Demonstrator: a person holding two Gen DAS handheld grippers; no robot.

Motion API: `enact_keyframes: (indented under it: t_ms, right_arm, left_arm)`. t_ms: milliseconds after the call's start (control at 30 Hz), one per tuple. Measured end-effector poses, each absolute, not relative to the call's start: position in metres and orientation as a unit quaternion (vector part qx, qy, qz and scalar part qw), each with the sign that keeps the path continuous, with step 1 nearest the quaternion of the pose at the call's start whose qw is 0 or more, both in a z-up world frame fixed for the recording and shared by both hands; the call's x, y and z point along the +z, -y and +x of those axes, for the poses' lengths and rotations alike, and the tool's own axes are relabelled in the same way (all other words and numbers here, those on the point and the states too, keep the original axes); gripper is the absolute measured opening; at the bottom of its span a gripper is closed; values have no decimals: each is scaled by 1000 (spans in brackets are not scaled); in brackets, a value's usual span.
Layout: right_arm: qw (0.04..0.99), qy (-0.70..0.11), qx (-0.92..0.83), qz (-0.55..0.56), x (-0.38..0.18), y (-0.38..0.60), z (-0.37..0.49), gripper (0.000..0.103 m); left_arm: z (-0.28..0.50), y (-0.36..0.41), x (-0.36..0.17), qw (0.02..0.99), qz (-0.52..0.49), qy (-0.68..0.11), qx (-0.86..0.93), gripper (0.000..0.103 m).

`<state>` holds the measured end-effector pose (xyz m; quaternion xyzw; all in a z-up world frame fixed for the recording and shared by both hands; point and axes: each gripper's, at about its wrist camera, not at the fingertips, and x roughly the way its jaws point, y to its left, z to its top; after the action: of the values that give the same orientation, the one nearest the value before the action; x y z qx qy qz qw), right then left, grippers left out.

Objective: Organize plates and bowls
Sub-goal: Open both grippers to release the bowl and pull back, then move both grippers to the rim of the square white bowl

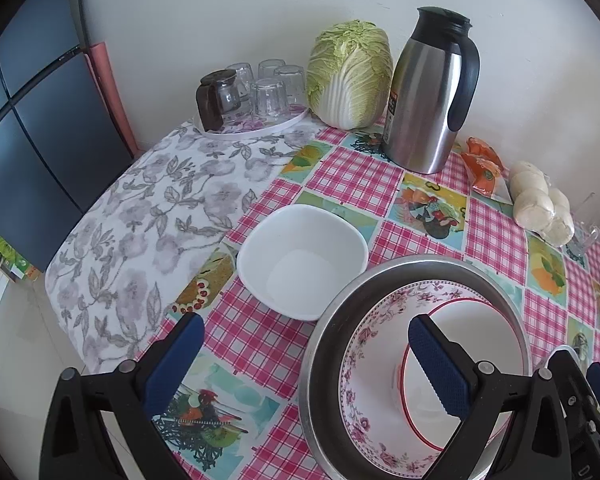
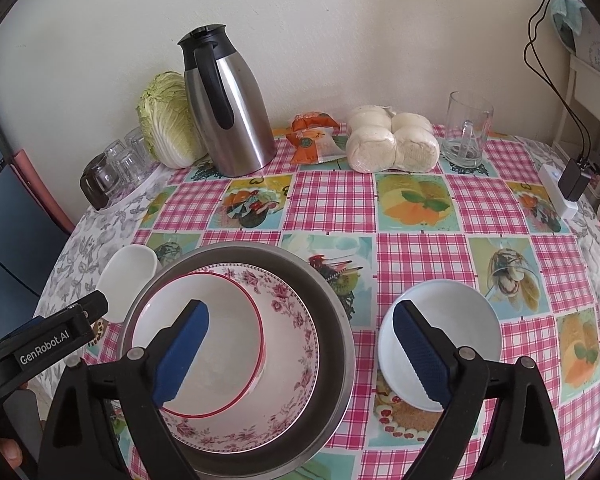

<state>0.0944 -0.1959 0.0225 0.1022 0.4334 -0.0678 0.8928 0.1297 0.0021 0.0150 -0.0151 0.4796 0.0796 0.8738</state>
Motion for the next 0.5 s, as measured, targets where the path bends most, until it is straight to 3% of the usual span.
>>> enact_keyframes:
  t_ms: [500]
  right_arm:
    - [894,-428,-59,117,18,189,93,94]
  left_arm:
    - [134,-24,15,873,-32,-477,89,103]
